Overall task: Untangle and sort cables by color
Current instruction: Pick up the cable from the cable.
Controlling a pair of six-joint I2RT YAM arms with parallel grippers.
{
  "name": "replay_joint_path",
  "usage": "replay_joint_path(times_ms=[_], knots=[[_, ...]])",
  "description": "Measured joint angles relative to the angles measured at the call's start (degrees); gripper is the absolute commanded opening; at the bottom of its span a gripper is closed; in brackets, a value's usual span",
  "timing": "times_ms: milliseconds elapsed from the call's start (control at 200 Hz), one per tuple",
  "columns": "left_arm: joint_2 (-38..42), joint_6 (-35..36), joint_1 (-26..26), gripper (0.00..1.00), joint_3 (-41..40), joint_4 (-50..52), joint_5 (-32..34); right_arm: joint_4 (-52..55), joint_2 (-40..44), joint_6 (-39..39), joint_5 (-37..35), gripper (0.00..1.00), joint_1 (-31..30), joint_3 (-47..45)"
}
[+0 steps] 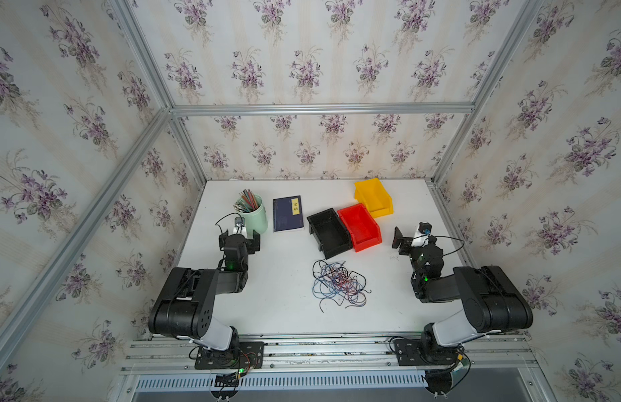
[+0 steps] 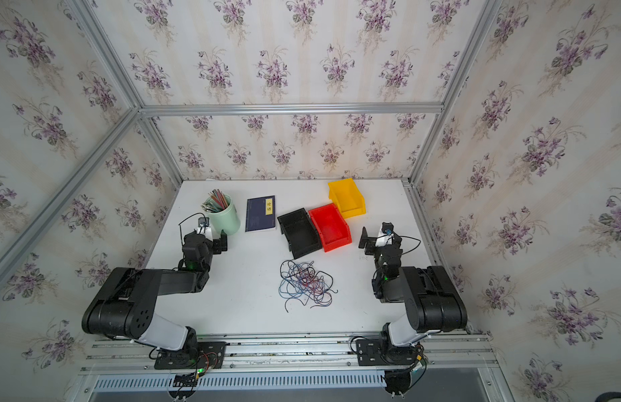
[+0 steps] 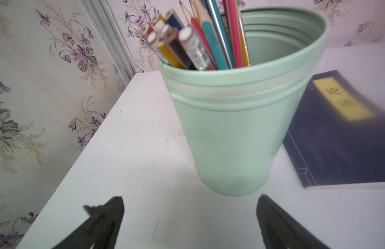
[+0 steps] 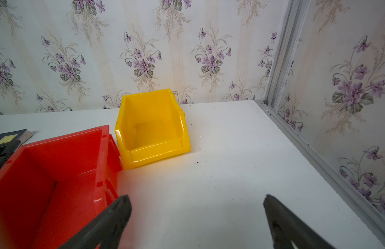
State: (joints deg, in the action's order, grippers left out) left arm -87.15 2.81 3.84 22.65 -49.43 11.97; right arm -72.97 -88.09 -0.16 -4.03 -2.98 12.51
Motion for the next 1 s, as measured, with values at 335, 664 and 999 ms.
replay_joint_path(times_ms=[335, 664, 999], knots=[[12.2, -1.0, 0.3, 0.99, 6.3, 18.8, -2.0, 3.1, 6.8, 1.2, -2.8, 1.00, 0.0, -0.6], [24.5, -9.6, 1.6, 0.99, 12.7, 47.0, -3.9, 23.0, 19.1, 6.7, -4.9, 1.00, -0.1, 4.4], [33.3, -17.0, 2.9, 0.99, 17.1, 63.9, -7.9, 50.1, 24.8, 14.9, -1.6, 1.00, 0.0, 17.2]])
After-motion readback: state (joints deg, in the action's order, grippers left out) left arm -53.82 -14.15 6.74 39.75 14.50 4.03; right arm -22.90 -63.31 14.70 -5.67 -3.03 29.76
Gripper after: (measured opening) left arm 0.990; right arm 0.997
